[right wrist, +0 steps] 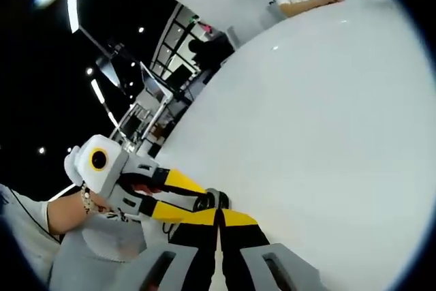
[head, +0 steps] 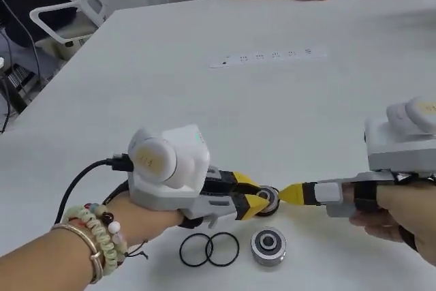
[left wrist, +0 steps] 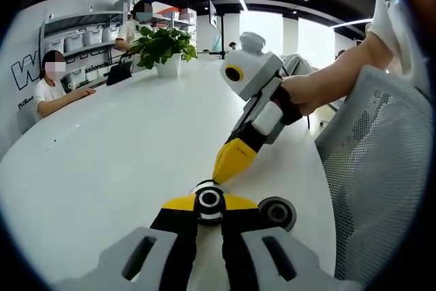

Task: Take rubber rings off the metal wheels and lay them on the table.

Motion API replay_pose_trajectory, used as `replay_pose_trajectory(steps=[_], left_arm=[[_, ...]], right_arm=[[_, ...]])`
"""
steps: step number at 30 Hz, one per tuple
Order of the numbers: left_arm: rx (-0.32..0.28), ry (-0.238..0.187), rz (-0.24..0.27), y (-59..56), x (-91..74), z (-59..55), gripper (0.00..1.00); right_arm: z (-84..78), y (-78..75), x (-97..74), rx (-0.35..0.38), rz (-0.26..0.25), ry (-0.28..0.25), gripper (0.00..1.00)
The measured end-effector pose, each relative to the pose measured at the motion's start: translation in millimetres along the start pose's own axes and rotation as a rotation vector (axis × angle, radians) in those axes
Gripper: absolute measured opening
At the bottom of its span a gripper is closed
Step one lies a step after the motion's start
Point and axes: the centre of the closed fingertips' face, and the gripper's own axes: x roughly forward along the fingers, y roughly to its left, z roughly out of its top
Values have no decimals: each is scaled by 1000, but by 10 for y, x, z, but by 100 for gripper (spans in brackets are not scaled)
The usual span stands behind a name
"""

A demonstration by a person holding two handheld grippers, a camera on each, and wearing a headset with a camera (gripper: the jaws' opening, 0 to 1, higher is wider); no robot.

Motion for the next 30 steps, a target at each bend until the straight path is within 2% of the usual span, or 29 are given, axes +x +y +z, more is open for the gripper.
replay_pose_trajectory(steps=[3,4,10,13,23,30], left_arm=[[0,-4,1,-2,0,1,7],[0,-5,0,-3,0,1,7],[-2,-10,4,-2,6,3,7],[-6,-18,6,-3,4,2,7],[-2,-14,6,-4,9,1,7],[2,-14,5,-6,11,4,7]], right_arm=[[1,24,-1,4,3,2,0],[1,37,-5,-23,2,6,0],[1,42,-18,-14,14,4,0],[5,61,-29,-37,24,-4,0],[22,68,-32,-42,41,-8,0],[22,113,-17,-73,51,-1,0]])
